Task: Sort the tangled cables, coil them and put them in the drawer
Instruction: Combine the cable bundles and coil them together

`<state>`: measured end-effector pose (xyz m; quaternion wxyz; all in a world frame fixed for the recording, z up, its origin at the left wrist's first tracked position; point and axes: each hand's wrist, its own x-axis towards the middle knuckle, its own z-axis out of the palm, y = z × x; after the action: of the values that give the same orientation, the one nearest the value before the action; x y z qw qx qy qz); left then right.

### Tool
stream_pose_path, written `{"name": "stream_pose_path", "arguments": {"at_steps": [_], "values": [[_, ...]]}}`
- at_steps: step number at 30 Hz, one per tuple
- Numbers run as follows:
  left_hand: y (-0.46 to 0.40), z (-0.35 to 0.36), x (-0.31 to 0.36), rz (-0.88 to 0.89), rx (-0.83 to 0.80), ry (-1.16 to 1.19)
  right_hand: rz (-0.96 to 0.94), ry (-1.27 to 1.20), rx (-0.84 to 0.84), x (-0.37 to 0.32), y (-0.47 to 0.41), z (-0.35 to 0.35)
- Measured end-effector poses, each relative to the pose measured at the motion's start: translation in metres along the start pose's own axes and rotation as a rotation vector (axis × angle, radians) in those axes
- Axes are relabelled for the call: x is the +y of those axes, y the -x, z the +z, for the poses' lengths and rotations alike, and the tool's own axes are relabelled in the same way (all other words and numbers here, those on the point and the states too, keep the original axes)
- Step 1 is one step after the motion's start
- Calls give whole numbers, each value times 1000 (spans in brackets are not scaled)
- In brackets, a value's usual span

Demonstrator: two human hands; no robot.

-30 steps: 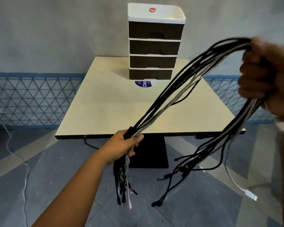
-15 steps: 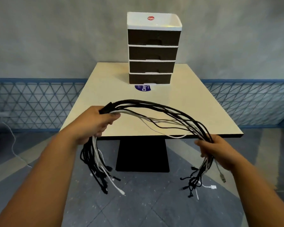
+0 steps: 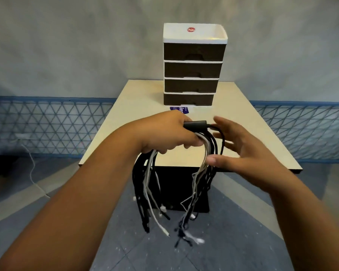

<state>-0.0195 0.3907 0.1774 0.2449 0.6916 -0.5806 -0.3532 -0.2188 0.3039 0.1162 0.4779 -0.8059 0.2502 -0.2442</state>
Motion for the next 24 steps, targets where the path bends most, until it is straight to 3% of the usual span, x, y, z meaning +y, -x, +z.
{"name": "stream_pose_path", "arguments": {"at_steps": [4, 7, 12, 17, 24], "values": [[0, -6, 7, 76, -27, 35, -31, -231, -12, -18, -8, 28], [4, -16, 0, 125, -110, 94, 0, -284, -134, -24, -7, 17], [11, -26, -21, 358, -302, 395, -151, -330, -284, -56, -10, -4], [11, -17, -53, 491, -381, 742, -264, -402, -108, -93, -13, -16], [3, 24, -98, 421, -494, 938, -154, -432, 88, -92, -26, -37]]}}
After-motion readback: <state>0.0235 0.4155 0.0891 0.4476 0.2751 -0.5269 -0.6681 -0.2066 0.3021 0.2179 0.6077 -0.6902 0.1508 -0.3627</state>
